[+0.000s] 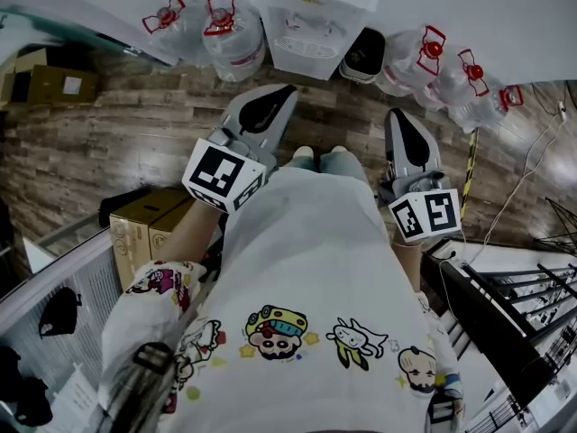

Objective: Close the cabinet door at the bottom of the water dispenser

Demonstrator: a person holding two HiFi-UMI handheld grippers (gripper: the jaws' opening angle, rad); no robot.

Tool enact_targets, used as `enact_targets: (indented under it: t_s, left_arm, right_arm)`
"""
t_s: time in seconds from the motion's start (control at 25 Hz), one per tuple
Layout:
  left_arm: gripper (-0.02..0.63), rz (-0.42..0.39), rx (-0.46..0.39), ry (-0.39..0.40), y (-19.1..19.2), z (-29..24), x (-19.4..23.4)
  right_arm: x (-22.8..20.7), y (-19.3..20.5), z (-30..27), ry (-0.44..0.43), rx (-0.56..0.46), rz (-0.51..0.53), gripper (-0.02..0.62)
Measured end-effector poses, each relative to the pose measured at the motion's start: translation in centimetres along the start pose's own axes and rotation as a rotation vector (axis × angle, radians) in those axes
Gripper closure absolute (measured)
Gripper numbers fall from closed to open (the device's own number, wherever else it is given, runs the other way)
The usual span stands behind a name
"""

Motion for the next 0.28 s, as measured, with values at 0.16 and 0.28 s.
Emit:
enact_targets:
  t_s: [0.16,0.28]
  left_arm:
    - [0.606,0.003,-0.01,-0.008,-0.3,0.0,0.07]
    - [0.606,0.009,-0.019,-0.019,-0.58,0.26,0.19]
  right_arm:
    - [-0.1,-0.08,-0.01,0.001,-0.003,-0.003,0.591]
    - [0.04,0.04,-0.11,-0.003,-0.001,-0.009,0.591]
Point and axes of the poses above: the fingertips, and each gripper's own axes: z backward along the fingers, x to its left, y out of its underside, the point moved 4 cm from there along z, backward along the fingers, and after that the axes turned 6 degrees about -z, right-handed, at the moved point
